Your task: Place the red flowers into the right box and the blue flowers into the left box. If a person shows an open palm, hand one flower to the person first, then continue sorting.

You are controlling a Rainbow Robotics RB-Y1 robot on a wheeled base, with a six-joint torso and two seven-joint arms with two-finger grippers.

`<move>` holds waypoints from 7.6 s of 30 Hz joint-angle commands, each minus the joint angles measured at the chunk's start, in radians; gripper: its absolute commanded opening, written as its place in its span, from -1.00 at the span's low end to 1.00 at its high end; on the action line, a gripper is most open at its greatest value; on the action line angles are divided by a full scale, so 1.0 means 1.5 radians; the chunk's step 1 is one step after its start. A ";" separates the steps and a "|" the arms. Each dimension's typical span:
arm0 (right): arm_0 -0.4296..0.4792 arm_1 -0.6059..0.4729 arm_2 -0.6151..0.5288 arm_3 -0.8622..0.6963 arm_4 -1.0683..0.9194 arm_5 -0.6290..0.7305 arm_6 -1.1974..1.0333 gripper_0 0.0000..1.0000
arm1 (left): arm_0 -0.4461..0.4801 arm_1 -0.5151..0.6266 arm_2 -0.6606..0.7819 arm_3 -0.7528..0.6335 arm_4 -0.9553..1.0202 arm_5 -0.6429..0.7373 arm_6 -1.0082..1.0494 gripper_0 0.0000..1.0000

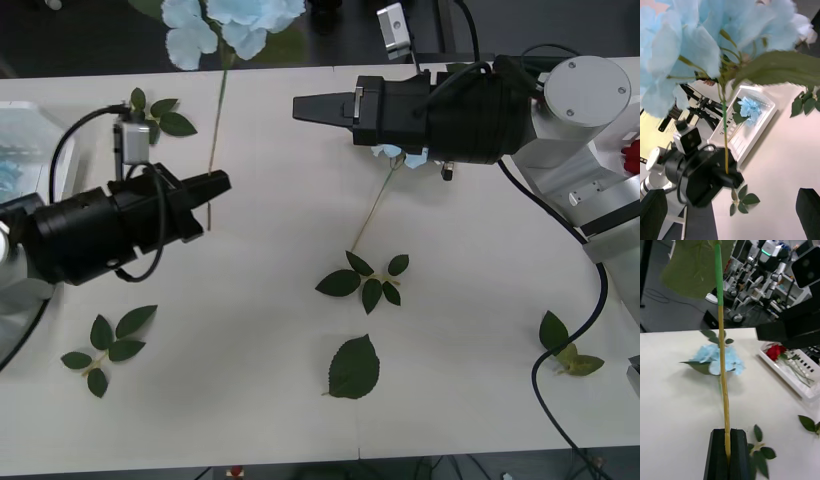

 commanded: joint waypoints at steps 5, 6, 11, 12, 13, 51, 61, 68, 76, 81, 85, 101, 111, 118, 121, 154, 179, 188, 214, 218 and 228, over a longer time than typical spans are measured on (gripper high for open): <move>-0.042 -0.014 0.000 -0.029 0.222 0.070 -0.269 1.00 | 0.078 0.080 0.193 0.037 -0.032 0.113 0.088 -1.00; -0.045 -0.014 0.000 -0.029 0.249 0.085 -0.305 1.00 | 0.079 0.082 0.216 0.047 -0.047 0.137 0.096 -1.00; -0.054 -0.008 0.001 -0.030 0.362 0.128 -0.483 1.00 | 0.081 0.093 0.335 0.100 -0.118 0.251 0.122 -1.00; -0.056 -0.007 0.004 -0.030 0.390 0.135 -0.526 1.00 | 0.083 0.097 0.360 0.116 -0.137 0.269 0.124 -1.00; -0.059 -0.006 0.009 -0.030 0.417 0.140 -0.560 1.00 | 0.085 0.101 0.385 0.130 -0.154 0.282 0.125 -1.00; -0.151 0.112 0.103 0.230 0.916 0.108 -0.920 1.00 | 0.199 0.166 0.517 0.263 -0.342 0.191 0.139 0.98; -0.197 0.157 0.104 0.345 0.968 0.043 -0.920 1.00 | 0.193 0.165 0.563 0.164 -0.218 0.360 0.167 1.00; -0.214 0.180 0.103 0.402 0.992 0.011 -0.921 1.00 | 0.151 0.107 0.481 0.073 -0.209 0.361 0.261 1.00; -0.224 0.197 0.103 0.439 1.019 -0.003 -0.920 1.00 | 0.074 -0.031 0.337 -0.047 -0.325 0.281 0.332 1.00; -0.226 0.203 0.104 0.446 1.033 -0.003 -0.920 0.63 | 0.069 -0.100 0.293 -0.106 -0.408 0.269 0.298 1.00; -0.226 0.203 0.104 0.446 1.031 -0.002 -0.920 0.03 | 0.069 -0.136 0.267 -0.123 -0.401 0.268 0.225 1.00; -0.226 0.204 0.108 0.447 1.033 -0.002 -0.920 -1.00 | 0.115 -0.203 0.206 -0.147 -0.205 0.276 -0.092 1.00; -0.247 0.184 0.099 0.446 0.977 0.035 -0.886 -1.00 | 0.119 -0.196 0.180 -0.145 -0.170 0.307 -0.129 1.00; -0.263 0.129 0.085 0.398 0.866 0.054 -0.777 -1.00 | 0.111 -0.196 0.163 -0.123 -0.174 0.301 -0.128 1.00; -0.262 0.100 0.058 0.346 0.805 0.055 -0.705 -1.00 | 0.103 -0.195 0.157 -0.106 -0.168 0.301 -0.132 1.00; -0.089 -0.082 -0.031 0.029 -0.087 0.045 0.052 -1.00 | -0.001 -0.190 0.153 -0.105 -0.176 0.325 0.096 1.00; -0.015 -0.060 -0.031 -0.078 -0.099 -0.003 0.087 -1.00 | -0.137 -0.224 -0.030 -0.104 -0.284 0.174 0.329 1.00; -0.011 -0.060 -0.031 -0.078 -0.109 -0.005 0.092 -1.00 | -0.138 -0.242 -0.064 -0.103 -0.304 0.115 0.336 0.12; -0.009 -0.061 -0.031 -0.078 -0.120 -0.012 0.099 -1.00 | -0.140 -0.248 -0.060 -0.100 -0.319 0.112 0.347 -1.00; -0.009 -0.064 -0.031 -0.078 -0.120 -0.022 0.100 0.61 | -0.140 -0.240 -0.053 -0.099 -0.315 0.112 0.347 -1.00; -0.009 -0.081 -0.031 -0.078 -0.119 -0.031 0.115 1.00 | -0.138 -0.167 -0.005 -0.099 -0.269 0.116 0.352 -1.00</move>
